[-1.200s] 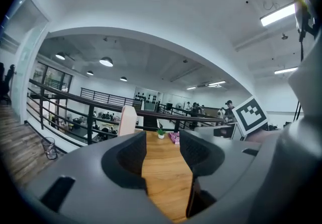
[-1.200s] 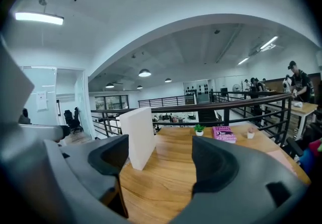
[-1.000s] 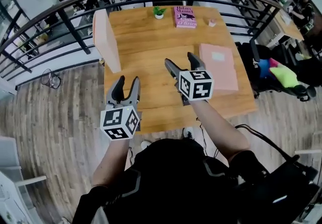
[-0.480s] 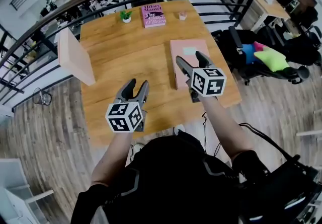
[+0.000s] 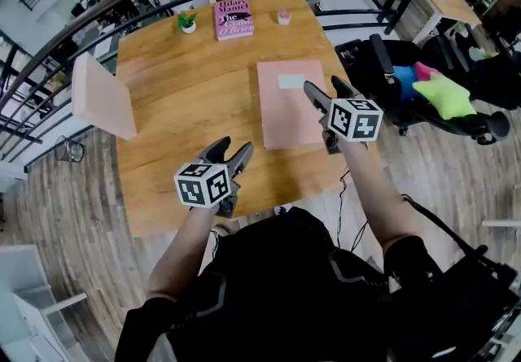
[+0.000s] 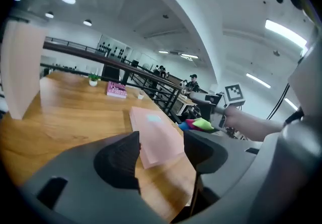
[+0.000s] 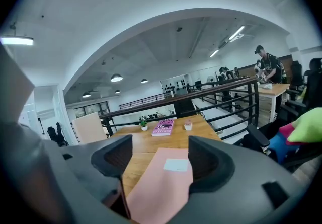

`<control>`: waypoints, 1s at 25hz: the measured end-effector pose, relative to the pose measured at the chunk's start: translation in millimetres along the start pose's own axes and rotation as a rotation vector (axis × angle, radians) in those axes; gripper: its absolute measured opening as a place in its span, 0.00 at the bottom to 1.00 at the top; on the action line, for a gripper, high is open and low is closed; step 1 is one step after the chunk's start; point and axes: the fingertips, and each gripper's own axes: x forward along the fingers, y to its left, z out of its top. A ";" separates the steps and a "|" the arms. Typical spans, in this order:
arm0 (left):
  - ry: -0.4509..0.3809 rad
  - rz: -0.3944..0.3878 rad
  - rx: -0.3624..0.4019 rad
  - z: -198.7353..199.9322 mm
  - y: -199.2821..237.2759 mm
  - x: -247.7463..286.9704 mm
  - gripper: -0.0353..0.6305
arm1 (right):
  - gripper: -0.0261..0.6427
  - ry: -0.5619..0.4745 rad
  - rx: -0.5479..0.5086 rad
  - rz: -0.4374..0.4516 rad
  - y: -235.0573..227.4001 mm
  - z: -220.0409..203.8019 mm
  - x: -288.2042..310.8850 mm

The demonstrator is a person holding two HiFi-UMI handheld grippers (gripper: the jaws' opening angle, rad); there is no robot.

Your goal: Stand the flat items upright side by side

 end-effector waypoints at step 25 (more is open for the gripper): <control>0.468 0.106 0.257 -135.5 7.0 133.9 0.53 | 0.66 0.387 0.358 0.204 -181.9 -98.3 177.6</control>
